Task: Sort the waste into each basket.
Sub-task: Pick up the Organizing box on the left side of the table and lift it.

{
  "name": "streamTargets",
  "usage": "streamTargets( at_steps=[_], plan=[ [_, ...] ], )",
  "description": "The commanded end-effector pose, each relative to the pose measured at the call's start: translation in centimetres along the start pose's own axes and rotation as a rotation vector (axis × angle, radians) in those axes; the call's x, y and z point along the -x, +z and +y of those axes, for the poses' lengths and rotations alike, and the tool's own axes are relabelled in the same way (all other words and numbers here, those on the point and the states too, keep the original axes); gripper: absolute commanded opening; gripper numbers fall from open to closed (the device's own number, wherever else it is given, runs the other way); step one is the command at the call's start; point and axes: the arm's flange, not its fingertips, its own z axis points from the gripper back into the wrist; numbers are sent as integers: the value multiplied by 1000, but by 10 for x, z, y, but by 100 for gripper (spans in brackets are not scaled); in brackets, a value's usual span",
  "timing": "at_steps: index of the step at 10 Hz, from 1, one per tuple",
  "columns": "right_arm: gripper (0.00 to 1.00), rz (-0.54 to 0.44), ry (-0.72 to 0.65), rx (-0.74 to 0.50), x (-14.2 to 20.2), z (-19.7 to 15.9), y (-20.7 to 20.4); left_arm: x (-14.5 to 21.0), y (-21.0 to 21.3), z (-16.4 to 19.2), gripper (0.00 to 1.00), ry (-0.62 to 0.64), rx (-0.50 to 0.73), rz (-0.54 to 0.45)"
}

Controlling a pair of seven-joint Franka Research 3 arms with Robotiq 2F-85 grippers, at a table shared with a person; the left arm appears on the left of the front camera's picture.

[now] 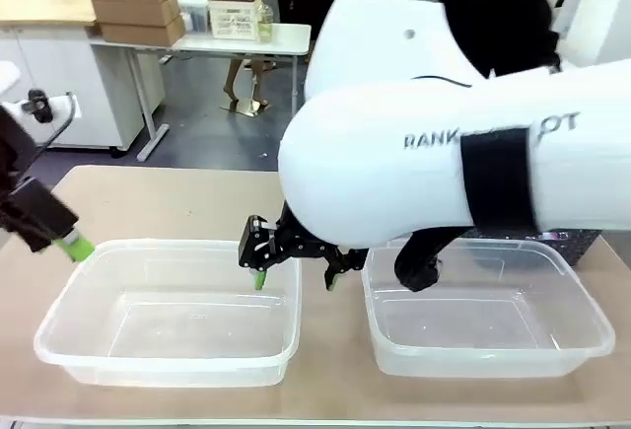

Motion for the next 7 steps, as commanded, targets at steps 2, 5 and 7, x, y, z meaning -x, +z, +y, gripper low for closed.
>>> streamTargets(
  at_steps=[2,5,7],
  plan=[
    [100,0,0,0,0,0,0,0,0,0,100,0,0,0],
    [100,55,-116,190,-18,14,-24,-6,3,7,100,26,-54,-14],
    [100,80,-267,204,-31,17,-47,1,-47,30,100,122,-201,113]
  ],
)
